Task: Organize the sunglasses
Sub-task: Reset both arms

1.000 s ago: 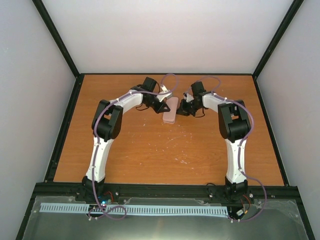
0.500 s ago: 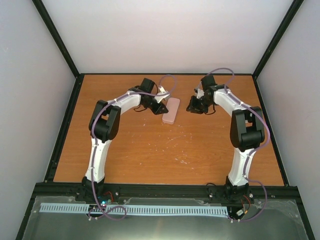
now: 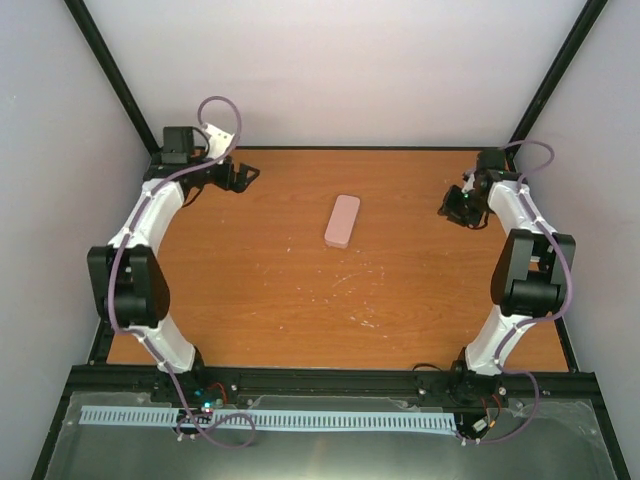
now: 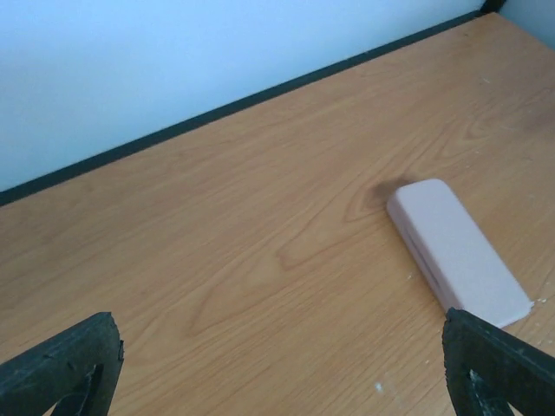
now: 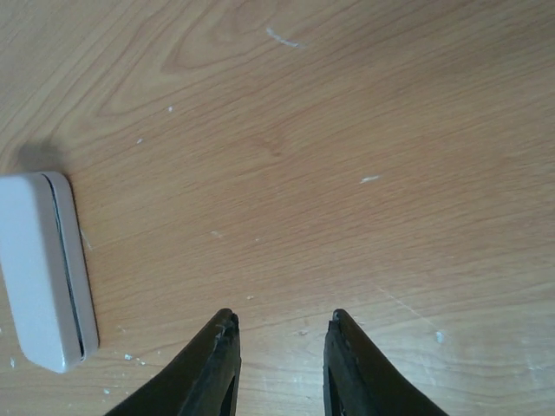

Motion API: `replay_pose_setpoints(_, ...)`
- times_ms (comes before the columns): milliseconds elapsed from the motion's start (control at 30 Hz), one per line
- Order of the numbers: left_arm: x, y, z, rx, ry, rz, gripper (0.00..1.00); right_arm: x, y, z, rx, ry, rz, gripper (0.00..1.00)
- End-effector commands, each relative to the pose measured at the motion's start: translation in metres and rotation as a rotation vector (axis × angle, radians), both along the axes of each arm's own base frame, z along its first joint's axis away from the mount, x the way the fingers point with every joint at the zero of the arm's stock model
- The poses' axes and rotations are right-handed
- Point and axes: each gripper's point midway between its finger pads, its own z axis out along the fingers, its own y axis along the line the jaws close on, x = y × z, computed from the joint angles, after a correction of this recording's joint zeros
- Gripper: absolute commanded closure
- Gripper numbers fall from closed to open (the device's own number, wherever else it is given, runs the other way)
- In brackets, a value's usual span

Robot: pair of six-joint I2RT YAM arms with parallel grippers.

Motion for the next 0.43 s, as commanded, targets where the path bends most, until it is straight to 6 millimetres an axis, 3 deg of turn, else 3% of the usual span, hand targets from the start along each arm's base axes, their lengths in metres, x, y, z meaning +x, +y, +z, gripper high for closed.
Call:
replay_pose_setpoints(0, -0.024, 0.016, -0.022, 0.076, 0.009, 0.003, 0.01, -0.007, -0.010, 0.007, -0.043, 0.002, 0.002, 0.73)
replay_pose_setpoints(400, -0.041, 0.015, -0.056, 0.043, 0.133, -0.027, 0.00, -0.010, -0.010, -0.006, -0.031, 0.022, -0.030, 0.76)
